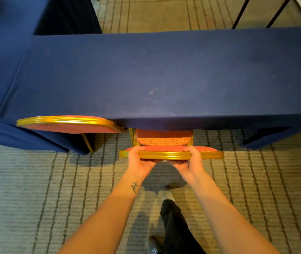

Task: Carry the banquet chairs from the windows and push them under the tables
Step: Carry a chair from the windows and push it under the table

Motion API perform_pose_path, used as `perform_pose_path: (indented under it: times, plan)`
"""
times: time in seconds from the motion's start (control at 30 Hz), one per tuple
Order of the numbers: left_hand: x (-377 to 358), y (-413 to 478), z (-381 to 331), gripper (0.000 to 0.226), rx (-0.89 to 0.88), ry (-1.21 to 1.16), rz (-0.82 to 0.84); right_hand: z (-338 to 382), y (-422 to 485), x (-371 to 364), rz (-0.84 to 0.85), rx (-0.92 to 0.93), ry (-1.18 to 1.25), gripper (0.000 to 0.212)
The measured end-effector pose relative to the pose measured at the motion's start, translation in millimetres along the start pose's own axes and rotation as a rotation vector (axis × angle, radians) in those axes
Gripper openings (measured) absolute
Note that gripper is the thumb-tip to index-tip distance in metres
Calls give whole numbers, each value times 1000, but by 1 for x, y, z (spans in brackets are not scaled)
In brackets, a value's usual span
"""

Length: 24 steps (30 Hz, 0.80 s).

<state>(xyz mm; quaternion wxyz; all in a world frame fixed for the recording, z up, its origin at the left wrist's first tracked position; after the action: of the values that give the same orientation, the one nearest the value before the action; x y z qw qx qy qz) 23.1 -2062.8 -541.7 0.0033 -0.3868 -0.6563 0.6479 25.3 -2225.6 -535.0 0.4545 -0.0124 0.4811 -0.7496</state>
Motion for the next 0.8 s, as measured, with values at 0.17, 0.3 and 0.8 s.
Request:
perform_pose_path:
  times: [0.17, 0.3, 0.8]
  plan:
    - [-27, 16, -20, 37, -12, -2, 21, 16, 24, -26, 25, -12, 7, 28]
    - [-46, 26, -30, 34, -29, 16, 9, 32, 43, -38, 29, -2, -10, 22]
    - [-99, 64, -78, 30, -38, 18, 62, 59, 88, -90, 17, -7, -37, 38]
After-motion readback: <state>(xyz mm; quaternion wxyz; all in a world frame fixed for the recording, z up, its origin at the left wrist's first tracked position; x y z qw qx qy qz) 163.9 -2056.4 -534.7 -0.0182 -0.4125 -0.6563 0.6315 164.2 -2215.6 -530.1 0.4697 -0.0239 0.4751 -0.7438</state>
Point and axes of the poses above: each hand's wrist, its own y-axis towards the middle knuckle, its own x-axis out of the back of the hand, z = x × y, the point moved 9 cm from there along y, towards the middle knuckle, and after that the axes turned 8 degrees about x, right-handed, at the moved point
